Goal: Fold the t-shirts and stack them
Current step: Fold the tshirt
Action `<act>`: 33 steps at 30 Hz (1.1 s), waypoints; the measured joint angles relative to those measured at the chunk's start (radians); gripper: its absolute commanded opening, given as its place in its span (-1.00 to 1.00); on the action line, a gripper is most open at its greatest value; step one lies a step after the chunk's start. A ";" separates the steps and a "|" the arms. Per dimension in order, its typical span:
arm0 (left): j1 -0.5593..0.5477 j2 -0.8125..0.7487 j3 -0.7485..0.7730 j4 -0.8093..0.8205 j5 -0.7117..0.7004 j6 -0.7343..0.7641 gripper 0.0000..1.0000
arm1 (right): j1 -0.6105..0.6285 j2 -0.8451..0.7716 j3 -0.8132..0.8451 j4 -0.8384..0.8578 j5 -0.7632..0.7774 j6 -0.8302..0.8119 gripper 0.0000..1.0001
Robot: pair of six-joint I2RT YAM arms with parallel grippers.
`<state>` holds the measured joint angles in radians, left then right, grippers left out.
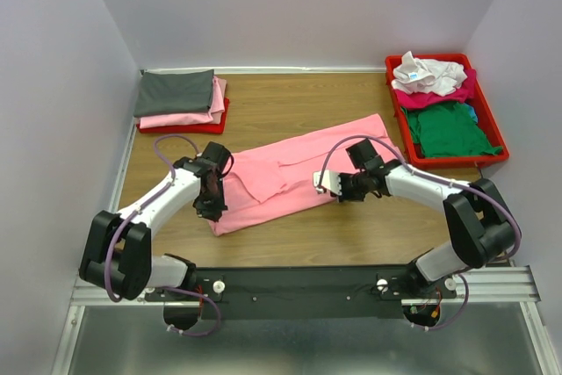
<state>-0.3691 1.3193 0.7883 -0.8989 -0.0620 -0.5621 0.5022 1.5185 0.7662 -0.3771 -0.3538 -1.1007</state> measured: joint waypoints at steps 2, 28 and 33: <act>-0.003 -0.003 -0.002 0.001 0.001 0.002 -1.00 | 0.000 -0.006 -0.005 -0.001 0.005 0.000 -0.96; -0.013 -0.311 0.105 0.094 0.174 0.094 0.45 | 0.229 0.134 0.505 -0.153 -0.156 0.337 0.15; -0.011 -0.597 0.118 0.280 0.054 0.050 0.72 | 0.406 0.369 0.665 -0.140 -0.059 0.457 0.08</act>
<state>-0.3805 0.7219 0.9062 -0.6189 -0.0082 -0.5117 0.9081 1.8874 1.4307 -0.5175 -0.4129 -0.6441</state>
